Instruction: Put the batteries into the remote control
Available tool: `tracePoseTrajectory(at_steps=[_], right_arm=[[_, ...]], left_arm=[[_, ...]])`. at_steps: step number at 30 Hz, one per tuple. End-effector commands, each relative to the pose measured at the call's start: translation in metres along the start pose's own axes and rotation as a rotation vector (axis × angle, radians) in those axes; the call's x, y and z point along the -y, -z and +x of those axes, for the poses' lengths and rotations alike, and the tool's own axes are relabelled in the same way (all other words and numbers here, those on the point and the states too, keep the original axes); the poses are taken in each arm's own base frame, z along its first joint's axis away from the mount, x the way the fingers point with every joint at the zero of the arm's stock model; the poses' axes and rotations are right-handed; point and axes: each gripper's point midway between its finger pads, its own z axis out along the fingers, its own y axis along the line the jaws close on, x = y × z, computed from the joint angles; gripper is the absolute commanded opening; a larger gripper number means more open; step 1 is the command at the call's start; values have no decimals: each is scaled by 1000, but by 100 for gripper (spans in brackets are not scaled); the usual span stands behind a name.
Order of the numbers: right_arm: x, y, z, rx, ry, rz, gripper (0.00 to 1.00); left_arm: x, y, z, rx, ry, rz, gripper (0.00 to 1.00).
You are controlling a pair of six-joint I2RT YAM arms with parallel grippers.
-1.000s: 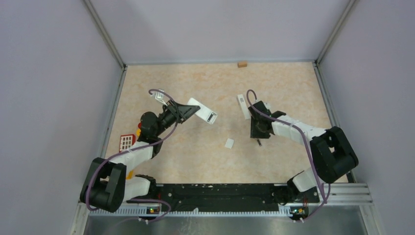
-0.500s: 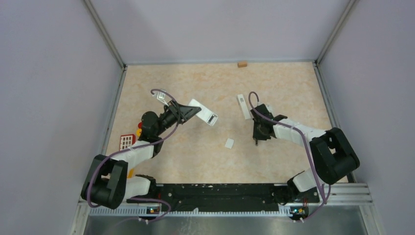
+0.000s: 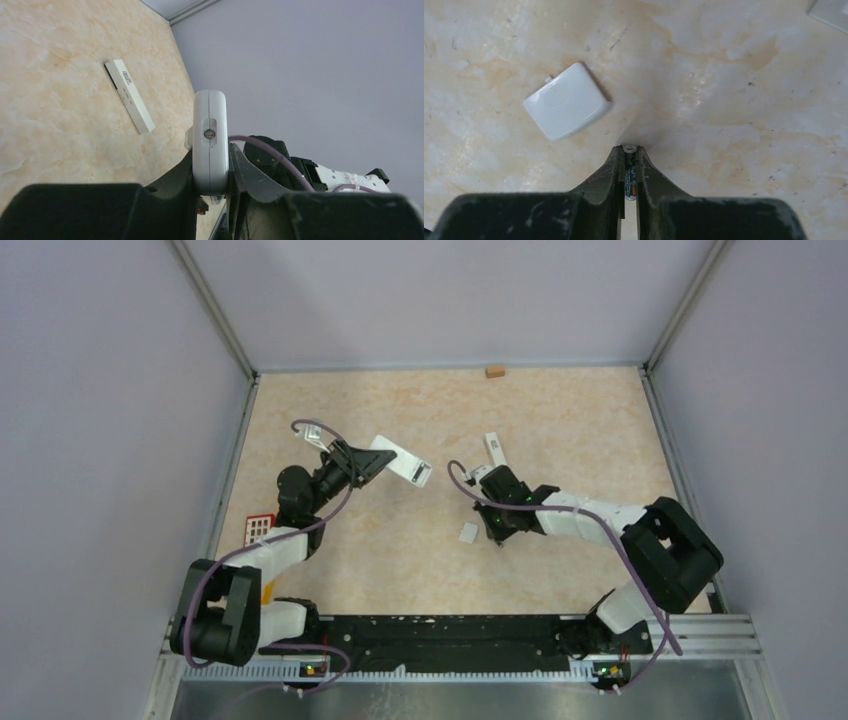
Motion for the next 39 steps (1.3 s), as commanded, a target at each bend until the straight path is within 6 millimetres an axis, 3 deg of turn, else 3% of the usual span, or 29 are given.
tracePoseTrajectory(at_steps=[1, 5, 9, 13, 16, 18, 22, 25, 30, 39], right_arm=[[-12, 5, -13, 18, 189, -31, 0], [-6, 2, 3, -54, 337, 18, 4], [1, -1, 11, -119, 353, 50, 13], [-3, 12, -10, -84, 268, 71, 29], [-18, 30, -31, -8, 154, 28, 42], [-27, 41, -43, 47, 76, -4, 45], [-33, 54, -62, 133, -204, 3, 43], [-28, 59, -69, 210, -651, 62, 40], [-51, 53, -71, 314, -1209, -179, 43], [-32, 45, -44, 270, -1505, -60, 54]], left_arm=[[32, 0, -22, 44, -56, 93, 0], [33, 1, -25, 49, -72, 95, 0], [31, 2, -28, 57, -74, 88, 0], [31, 4, -33, 67, -79, 84, 0], [30, 5, -35, 78, -82, 76, 0], [31, 6, -37, 86, -88, 73, 0], [25, 8, -38, 95, -88, 45, 0], [17, 8, -38, 96, -88, 8, 0], [-5, 11, -41, 132, -75, -76, 0], [-3, 14, -45, 150, -117, -94, 0]])
